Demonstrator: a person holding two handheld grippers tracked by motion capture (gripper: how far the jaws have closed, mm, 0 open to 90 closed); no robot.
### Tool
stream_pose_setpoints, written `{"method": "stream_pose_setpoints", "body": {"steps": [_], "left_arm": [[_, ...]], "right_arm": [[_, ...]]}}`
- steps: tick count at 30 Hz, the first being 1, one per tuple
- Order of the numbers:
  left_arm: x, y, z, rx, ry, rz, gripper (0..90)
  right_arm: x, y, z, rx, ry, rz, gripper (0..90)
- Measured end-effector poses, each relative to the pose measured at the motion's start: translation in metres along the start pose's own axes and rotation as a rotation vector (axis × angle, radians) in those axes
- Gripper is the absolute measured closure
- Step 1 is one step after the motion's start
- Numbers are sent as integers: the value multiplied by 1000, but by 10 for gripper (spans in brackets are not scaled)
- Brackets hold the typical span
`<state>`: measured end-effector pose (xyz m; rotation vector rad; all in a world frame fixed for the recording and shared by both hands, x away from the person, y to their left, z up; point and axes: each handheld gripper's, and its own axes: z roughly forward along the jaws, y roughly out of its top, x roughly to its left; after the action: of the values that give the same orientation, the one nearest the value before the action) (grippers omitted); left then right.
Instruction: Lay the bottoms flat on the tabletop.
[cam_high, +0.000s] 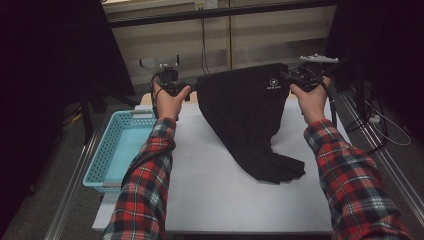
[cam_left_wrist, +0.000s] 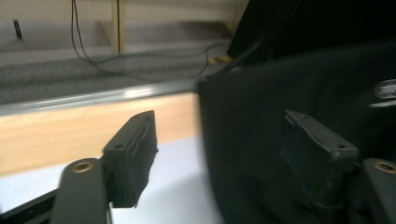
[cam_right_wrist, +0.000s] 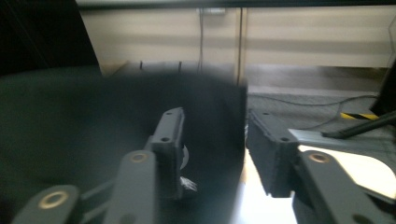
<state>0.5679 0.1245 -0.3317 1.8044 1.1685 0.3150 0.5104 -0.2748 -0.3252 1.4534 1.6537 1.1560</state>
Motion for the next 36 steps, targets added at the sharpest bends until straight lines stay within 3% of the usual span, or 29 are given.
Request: {"method": "stream_pose_setpoints", "body": {"steps": [2, 6, 9, 11, 15, 24, 31, 36], "left_arm": [[-1, -17, 3, 37, -18, 5, 238], [-5, -57, 7, 97, -47, 17, 196], [-12, -83, 4, 115, -67, 40, 187], [-16, -96, 0, 125, -81, 51, 185], [-26, -117, -9, 131, -100, 77, 166], [-46, -142, -34, 122, -144, 150, 155], [-53, -150, -37, 154, -152, 172, 149], [-56, -154, -35, 171, -162, 185, 146]], "right_arm": [[5, -13, -1, 53, 42, 3, 381], [9, -53, -16, 127, 99, -44, 349], [9, -82, -35, 152, 126, -47, 306], [12, -97, -47, 168, 153, -72, 284], [22, -121, -66, 189, 160, -128, 273], [46, -153, -93, 193, 202, -157, 263], [47, -164, -104, 196, 224, -150, 264], [48, -170, -115, 194, 271, -113, 365]]}}
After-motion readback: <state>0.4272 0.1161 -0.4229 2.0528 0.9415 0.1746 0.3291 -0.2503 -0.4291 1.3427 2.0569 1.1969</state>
